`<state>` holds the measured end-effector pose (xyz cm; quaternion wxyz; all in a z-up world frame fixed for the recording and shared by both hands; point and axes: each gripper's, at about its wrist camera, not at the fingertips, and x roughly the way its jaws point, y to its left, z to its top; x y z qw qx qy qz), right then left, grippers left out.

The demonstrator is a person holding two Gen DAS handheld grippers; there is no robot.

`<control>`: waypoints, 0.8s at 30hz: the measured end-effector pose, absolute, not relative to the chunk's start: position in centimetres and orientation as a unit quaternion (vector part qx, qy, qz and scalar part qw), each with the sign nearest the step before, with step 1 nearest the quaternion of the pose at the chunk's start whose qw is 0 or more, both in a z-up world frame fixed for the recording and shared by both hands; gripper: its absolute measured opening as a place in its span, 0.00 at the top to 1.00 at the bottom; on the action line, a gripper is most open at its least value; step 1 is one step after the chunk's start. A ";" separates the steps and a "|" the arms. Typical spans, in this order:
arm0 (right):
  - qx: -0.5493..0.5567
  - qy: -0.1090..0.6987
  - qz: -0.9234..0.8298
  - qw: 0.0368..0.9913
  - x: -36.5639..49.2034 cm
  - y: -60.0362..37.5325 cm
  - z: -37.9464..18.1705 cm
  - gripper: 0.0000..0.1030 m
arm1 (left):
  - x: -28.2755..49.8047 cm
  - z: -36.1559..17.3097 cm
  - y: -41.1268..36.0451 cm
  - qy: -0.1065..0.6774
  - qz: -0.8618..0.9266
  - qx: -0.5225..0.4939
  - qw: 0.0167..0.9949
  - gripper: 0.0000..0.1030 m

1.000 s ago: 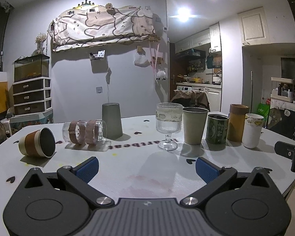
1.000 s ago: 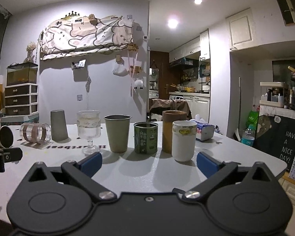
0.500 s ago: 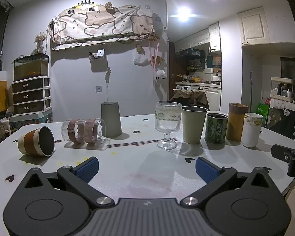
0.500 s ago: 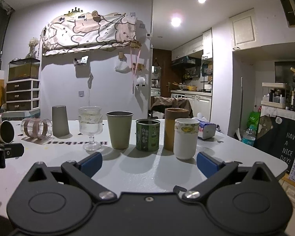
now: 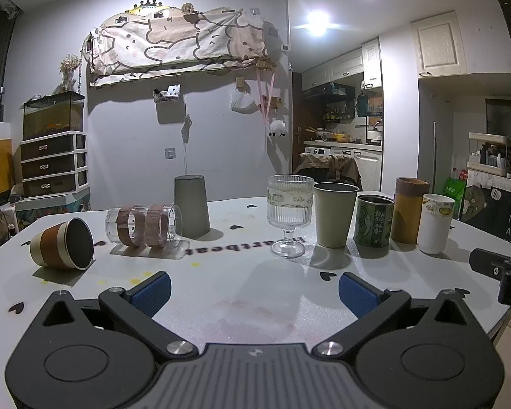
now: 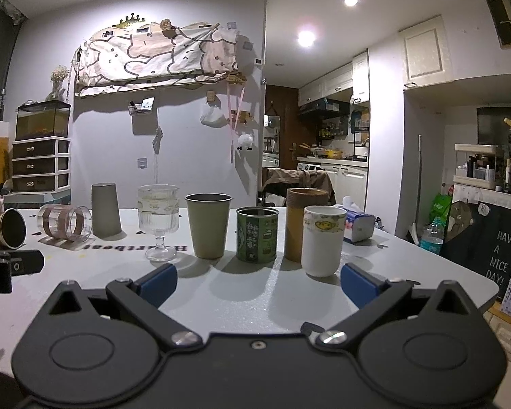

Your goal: Flip cup upright

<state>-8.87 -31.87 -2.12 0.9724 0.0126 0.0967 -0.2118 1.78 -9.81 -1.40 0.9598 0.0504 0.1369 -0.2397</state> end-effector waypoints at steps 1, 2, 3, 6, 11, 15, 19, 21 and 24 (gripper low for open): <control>0.013 0.096 -0.212 0.972 -8.9 -31.9 -2.1 0.00 | 1.7 -1.4 -9.8 0.137 -0.240 0.050 0.960 0.00; 0.012 0.096 -0.211 0.973 -8.9 -31.9 -2.1 0.00 | 1.8 -1.4 -9.8 0.137 -0.240 0.050 0.960 0.00; 0.013 0.096 -0.211 0.973 -8.9 -31.9 -2.2 0.00 | 1.8 -1.4 -9.8 0.137 -0.240 0.050 0.960 0.00; 0.013 0.096 -0.211 0.973 -8.9 -31.8 -2.2 0.00 | 1.8 -1.4 -9.8 0.137 -0.240 0.050 0.960 0.00; 0.013 0.096 -0.212 0.973 -8.9 -31.9 -2.2 0.00 | 1.8 -1.4 -9.8 0.137 -0.240 0.050 0.960 0.00; 0.014 0.096 -0.213 0.972 -8.9 -31.9 -2.2 0.00 | 1.8 -1.4 -9.8 0.137 -0.240 0.050 0.960 0.00; 0.014 0.097 -0.213 0.972 -8.9 -31.9 -2.1 0.00 | 1.7 -1.4 -9.9 0.137 -0.240 0.050 0.960 0.00; 0.014 0.097 -0.213 0.972 -8.9 -31.9 -2.1 0.00 | 1.6 -1.4 -10.0 0.137 -0.240 0.050 0.960 0.00; 0.014 0.097 -0.213 0.972 -8.9 -31.9 -2.1 0.00 | 1.7 -1.4 -9.9 0.137 -0.240 0.050 0.960 0.00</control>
